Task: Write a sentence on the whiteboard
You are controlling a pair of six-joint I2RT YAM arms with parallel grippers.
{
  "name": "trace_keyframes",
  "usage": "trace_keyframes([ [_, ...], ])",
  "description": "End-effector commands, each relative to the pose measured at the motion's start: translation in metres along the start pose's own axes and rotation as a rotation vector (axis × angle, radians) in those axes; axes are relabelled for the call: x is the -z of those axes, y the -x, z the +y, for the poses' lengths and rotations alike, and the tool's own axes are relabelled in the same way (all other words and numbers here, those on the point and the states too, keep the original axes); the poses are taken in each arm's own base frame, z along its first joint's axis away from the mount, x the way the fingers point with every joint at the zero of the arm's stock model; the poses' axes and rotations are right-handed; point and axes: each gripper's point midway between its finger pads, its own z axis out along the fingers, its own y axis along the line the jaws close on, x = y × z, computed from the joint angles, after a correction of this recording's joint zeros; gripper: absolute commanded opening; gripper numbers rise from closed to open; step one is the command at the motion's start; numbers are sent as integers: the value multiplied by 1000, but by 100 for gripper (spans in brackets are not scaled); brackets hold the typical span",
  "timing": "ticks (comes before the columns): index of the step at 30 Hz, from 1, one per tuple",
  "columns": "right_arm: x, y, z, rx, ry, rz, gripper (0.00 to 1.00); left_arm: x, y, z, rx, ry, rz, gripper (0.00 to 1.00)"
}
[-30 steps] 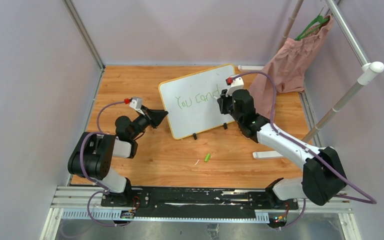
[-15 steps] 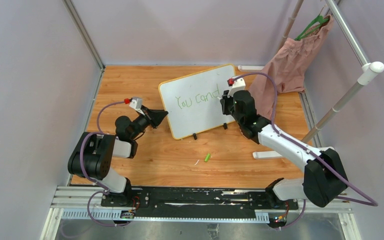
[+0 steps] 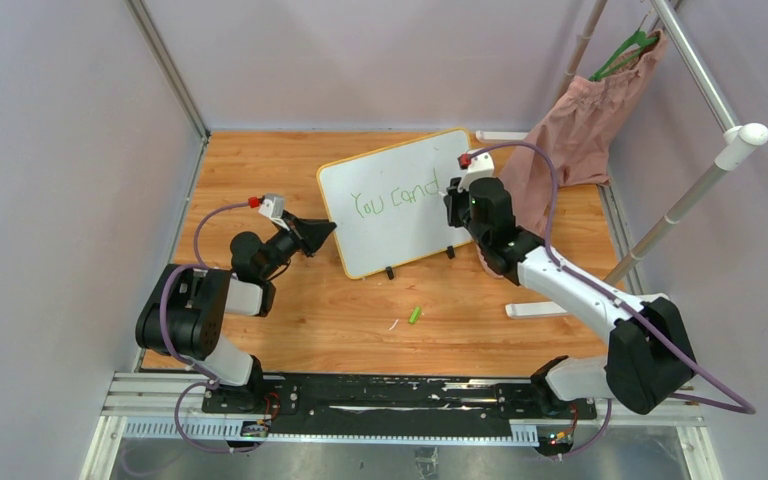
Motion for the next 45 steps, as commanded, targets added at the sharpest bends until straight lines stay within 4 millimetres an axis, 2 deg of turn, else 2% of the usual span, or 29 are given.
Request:
trace_keyframes([
  [1,-1,29,-6,0,-21,-60,0,-1,-6,2,-28,5,28,0],
  [7,-2,32,-4,4,-17,-62,0,-1,-6,2,-28,5,28,0],
  [16,13,31,-14,-12,-35,-82,0,-1,-7,2,-26,5,29,0],
  [45,-4,40,-14,-52,-18,-96,0,-1,-6,2,-27,5,29,0],
])
